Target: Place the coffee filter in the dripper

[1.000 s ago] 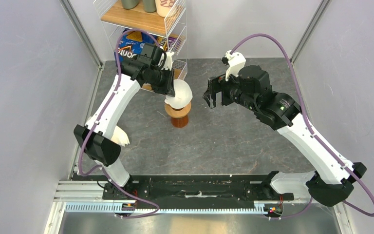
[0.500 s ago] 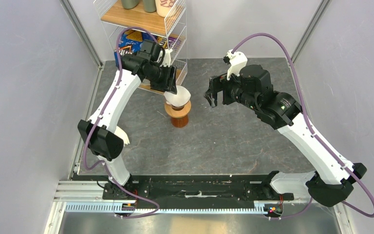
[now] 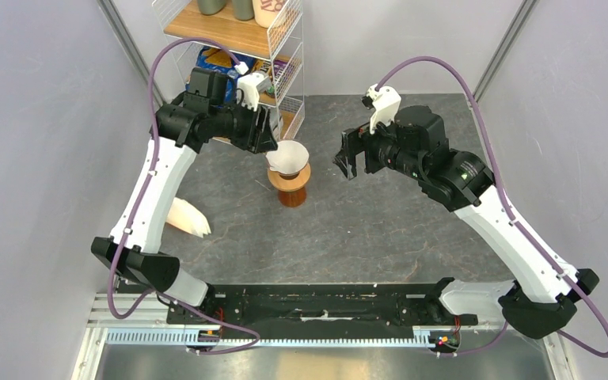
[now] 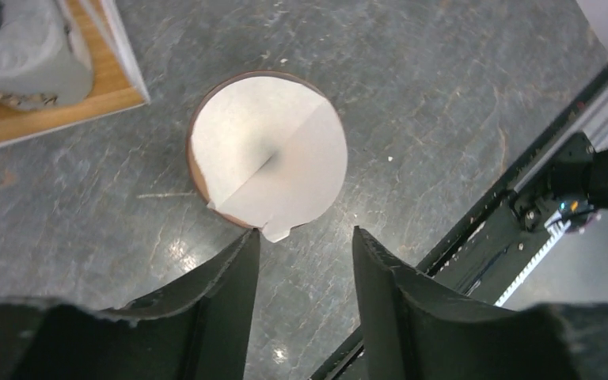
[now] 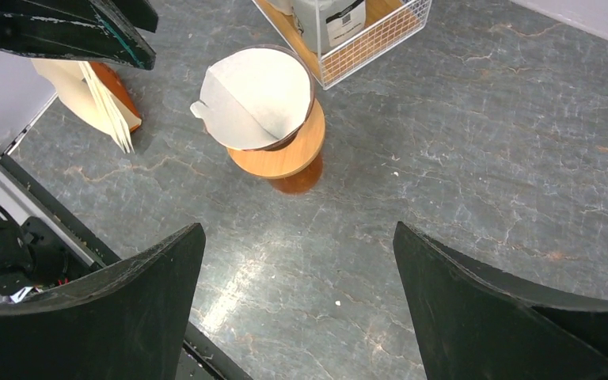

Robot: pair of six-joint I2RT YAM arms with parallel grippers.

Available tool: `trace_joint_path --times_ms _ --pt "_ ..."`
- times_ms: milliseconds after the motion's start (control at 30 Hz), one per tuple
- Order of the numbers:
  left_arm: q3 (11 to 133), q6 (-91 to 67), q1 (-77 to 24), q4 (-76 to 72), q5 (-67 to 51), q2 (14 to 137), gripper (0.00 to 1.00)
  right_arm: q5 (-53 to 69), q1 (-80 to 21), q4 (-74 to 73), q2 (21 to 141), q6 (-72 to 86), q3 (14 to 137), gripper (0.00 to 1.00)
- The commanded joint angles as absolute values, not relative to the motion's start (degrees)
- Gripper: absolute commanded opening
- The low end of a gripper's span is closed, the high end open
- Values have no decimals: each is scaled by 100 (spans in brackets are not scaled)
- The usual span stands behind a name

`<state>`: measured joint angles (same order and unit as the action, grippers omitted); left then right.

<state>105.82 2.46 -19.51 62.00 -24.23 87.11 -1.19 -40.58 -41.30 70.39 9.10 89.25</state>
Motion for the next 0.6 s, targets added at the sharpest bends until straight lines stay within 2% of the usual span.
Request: trace_joint_path --times_ms 0,167,567 --pt "10442 867 -1987 5970 -3016 8921 49 226 -3927 -4042 6830 697 8859 97" --pt "10156 710 -2017 5815 -2802 9052 32 264 -3764 -4077 6803 787 8794 97" --pt "9274 594 -2030 5259 -2545 9127 27 324 -3640 -4095 6831 851 8778 97"
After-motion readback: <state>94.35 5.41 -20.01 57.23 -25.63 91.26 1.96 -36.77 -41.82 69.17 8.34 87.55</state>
